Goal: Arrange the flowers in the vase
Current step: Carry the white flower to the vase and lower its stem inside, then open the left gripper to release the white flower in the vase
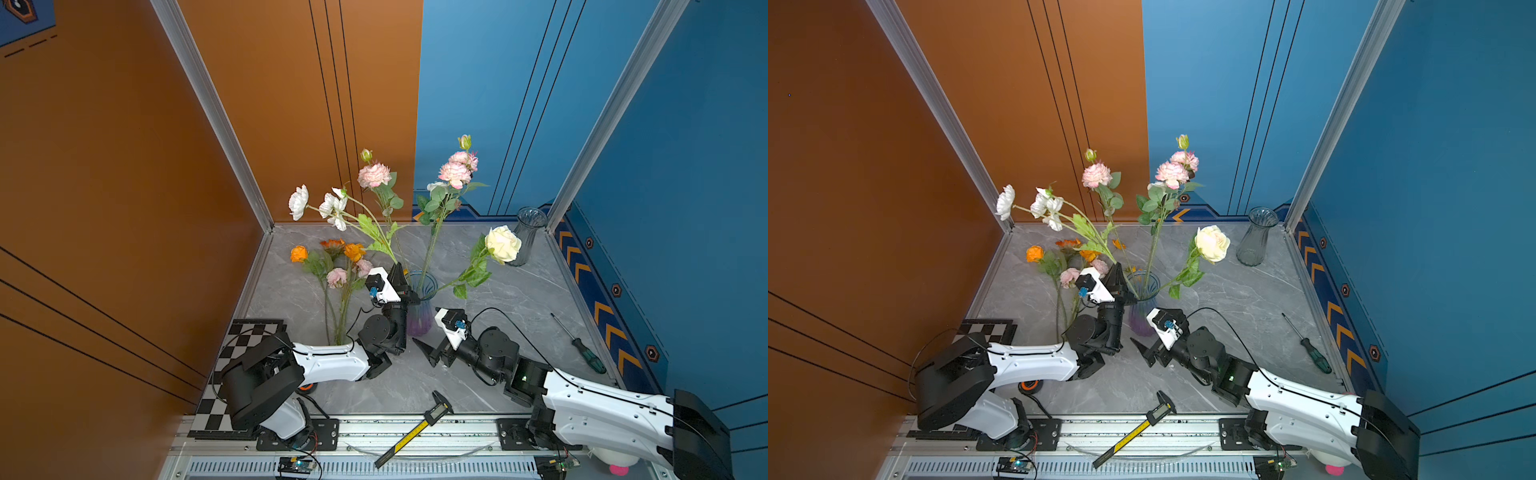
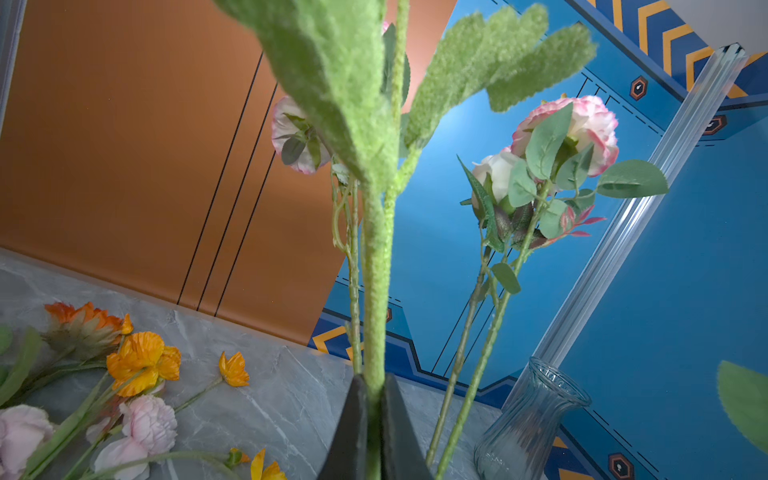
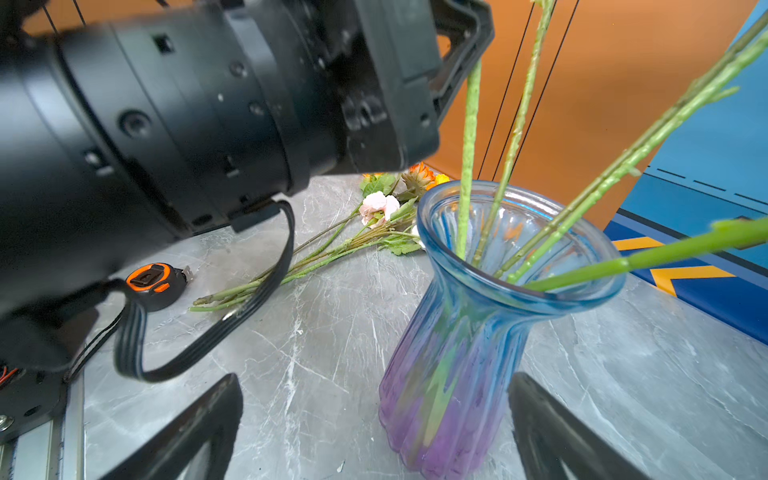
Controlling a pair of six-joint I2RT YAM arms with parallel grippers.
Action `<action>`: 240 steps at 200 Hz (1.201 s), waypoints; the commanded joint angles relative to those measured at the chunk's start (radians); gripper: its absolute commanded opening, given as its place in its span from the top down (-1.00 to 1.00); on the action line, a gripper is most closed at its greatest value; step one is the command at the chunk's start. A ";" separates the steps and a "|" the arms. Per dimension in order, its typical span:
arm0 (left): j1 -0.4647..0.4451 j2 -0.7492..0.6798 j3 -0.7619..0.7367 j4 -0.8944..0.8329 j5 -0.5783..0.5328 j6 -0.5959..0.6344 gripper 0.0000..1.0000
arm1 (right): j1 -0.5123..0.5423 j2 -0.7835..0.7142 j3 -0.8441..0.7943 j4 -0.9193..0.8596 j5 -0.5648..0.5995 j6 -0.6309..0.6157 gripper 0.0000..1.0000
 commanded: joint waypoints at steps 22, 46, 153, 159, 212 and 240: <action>-0.046 0.041 0.017 0.028 -0.067 -0.001 0.93 | -0.006 0.006 0.003 0.019 -0.017 0.014 -1.00; -0.063 0.048 0.022 0.028 -0.083 0.021 0.87 | -0.006 0.005 0.003 0.019 -0.020 0.014 -1.00; -0.083 0.026 0.014 0.028 -0.081 0.044 0.21 | -0.006 0.009 0.005 0.019 -0.018 0.015 -1.00; -0.084 0.025 0.014 0.027 -0.082 0.045 0.15 | -0.006 0.010 0.004 0.018 -0.018 0.012 -1.00; -0.101 0.004 -0.015 0.027 -0.063 0.049 -0.28 | -0.008 0.009 0.003 0.019 -0.015 0.014 -1.00; -0.108 -0.036 -0.048 0.026 -0.044 0.085 -0.55 | -0.010 0.006 0.003 0.019 -0.017 0.016 -1.00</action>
